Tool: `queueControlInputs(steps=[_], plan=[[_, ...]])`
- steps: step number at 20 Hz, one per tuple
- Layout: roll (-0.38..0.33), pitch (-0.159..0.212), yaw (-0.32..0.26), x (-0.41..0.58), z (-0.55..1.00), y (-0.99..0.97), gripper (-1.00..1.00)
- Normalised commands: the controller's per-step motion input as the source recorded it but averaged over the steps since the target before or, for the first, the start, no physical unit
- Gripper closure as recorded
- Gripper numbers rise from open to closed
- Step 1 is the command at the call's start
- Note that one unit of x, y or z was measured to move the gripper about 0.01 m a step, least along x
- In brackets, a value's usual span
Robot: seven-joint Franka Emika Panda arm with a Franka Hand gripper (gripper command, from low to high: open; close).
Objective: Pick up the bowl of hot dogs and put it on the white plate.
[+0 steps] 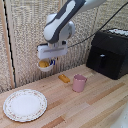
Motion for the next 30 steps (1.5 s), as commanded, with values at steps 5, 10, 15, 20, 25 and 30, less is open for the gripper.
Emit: queueControlInputs(steps=[5, 10, 15, 20, 25, 30], plan=[[0.000, 0.030, 0.082, 0.000, 0.52, 0.68, 1.00], [0.000, 0.057, 0.071, 0.000, 0.17, 0.75, 1.00], [0.001, 0.122, 0.117, 0.001, -0.22, 0.64, 1.00], [0.003, 0.079, 0.106, 0.064, -0.48, 0.44, 1.00], [0.026, 0.059, 0.109, 0.094, -0.47, 0.38, 1.00], [0.026, 0.073, 0.114, 0.087, -0.48, 0.39, 1.00]])
